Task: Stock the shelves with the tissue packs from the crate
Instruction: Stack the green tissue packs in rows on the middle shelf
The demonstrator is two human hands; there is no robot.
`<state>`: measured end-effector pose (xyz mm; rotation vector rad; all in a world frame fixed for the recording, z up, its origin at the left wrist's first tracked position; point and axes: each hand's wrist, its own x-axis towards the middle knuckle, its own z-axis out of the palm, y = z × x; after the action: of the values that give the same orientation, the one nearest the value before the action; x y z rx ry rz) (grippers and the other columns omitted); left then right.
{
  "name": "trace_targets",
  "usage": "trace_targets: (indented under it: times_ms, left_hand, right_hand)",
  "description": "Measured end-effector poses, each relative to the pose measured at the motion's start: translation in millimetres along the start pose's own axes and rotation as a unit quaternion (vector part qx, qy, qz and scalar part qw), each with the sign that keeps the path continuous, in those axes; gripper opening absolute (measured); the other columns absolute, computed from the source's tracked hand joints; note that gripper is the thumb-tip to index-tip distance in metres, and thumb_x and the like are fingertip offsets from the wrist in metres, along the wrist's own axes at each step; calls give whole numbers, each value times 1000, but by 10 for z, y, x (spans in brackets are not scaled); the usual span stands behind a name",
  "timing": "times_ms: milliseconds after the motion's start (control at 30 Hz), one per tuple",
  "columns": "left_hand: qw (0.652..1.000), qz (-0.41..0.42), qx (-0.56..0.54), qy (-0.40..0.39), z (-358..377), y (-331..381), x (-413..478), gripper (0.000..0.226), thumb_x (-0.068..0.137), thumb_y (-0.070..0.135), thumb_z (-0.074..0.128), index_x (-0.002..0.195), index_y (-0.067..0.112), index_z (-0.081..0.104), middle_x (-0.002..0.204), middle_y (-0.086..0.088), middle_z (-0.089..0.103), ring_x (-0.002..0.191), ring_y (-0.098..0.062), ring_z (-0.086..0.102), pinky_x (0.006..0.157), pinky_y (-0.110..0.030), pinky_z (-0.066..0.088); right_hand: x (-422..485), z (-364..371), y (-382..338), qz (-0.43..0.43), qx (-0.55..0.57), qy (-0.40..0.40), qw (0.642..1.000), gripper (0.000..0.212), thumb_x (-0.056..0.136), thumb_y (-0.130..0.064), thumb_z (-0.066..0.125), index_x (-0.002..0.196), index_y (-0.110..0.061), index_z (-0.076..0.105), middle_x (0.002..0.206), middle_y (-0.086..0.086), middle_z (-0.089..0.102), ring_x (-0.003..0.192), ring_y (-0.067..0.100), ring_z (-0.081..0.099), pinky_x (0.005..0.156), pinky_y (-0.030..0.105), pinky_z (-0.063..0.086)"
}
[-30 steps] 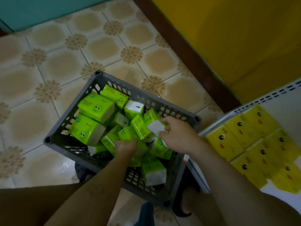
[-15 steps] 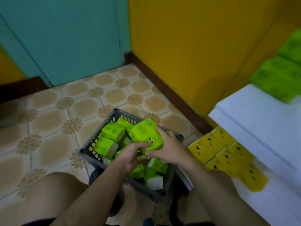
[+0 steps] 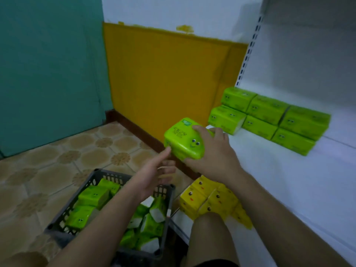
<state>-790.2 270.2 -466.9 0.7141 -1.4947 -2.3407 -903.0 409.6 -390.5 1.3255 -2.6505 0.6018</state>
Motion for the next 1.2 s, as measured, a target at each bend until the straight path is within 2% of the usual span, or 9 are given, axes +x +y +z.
trace_targets:
  times_ms: [100, 200, 300, 433, 500, 700, 967, 1067, 1200]
  left_hand:
    - [987, 64, 128, 70, 294, 168, 89, 38, 84, 43, 69, 109, 16, 60, 97, -3, 62, 77, -14, 58, 69, -31, 45]
    - [943, 161, 274, 102, 581, 306, 222, 30, 91, 34, 64, 119, 23, 58, 112, -1, 59, 92, -19, 58, 78, -37, 47]
    - [866, 220, 442, 80, 830, 366, 399, 35, 93, 34, 60, 127, 30, 56, 128, 0, 51, 113, -24, 51, 92, -40, 46]
    - [733, 171, 657, 42, 1063, 360, 583, 45, 93, 44, 53, 138, 41, 45, 147, 2, 42, 134, -29, 35, 104, -50, 33]
    - [712, 140, 688, 25, 1110, 339, 631, 46, 92, 46, 54, 138, 41, 45, 143, 3, 46, 134, -27, 37, 104, -51, 33]
    - [695, 149, 703, 36, 1073, 352, 706, 36, 88, 52, 61, 121, 38, 62, 132, 7, 55, 127, -23, 44, 102, -51, 37]
    - [686, 193, 701, 33, 965, 219, 695, 35, 94, 48, 52, 128, 40, 56, 138, 9, 50, 131, -24, 37, 102, -51, 32]
    - [733, 247, 631, 56, 805, 127, 671, 30, 94, 41, 56, 123, 37, 60, 140, 11, 50, 130, -21, 39, 103, -49, 32]
    - [744, 277, 570, 211, 360, 7, 608, 23, 89, 37, 61, 112, 32, 64, 127, 8, 56, 118, -25, 43, 94, -45, 34]
  right_hand:
    - [58, -349, 561, 83, -22, -20, 996, 85, 73, -44, 76, 145, -36, 31, 145, 13, 24, 135, 32, 26, 100, 43, 39]
    - [47, -417, 1096, 145, -51, -54, 987, 75, 77, -38, 74, 143, -34, 38, 150, 15, 21, 138, 35, 27, 102, 42, 39]
    - [87, -380, 1429, 167, -54, -21, 984, 68, 80, -38, 72, 142, -33, 44, 149, 15, 28, 136, 34, 34, 103, 40, 40]
    - [278, -325, 1669, 164, -49, 24, 985, 59, 82, -26, 70, 138, -27, 51, 144, 13, 39, 131, 30, 39, 103, 33, 36]
    - [385, -281, 1751, 164, -54, 36, 984, 57, 83, -24, 68, 138, -28, 53, 142, 12, 42, 131, 30, 40, 104, 33, 36]
    - [641, -261, 1864, 173, -88, 45, 980, 57, 84, -24, 63, 138, -34, 51, 137, 8, 46, 129, 28, 38, 101, 37, 40]
    - [546, -260, 1643, 182, -126, 90, 971, 68, 78, -36, 70, 141, -28, 45, 145, 14, 38, 133, 34, 32, 107, 42, 28]
    - [382, -137, 1102, 58, -61, 177, 981, 53, 76, -29, 71, 126, -15, 60, 129, 14, 54, 120, 37, 48, 96, 45, 38]
    - [178, 216, 231, -47, 93, 61, 993, 41, 90, -32, 59, 130, -25, 52, 115, -2, 62, 98, 22, 61, 80, 38, 49]
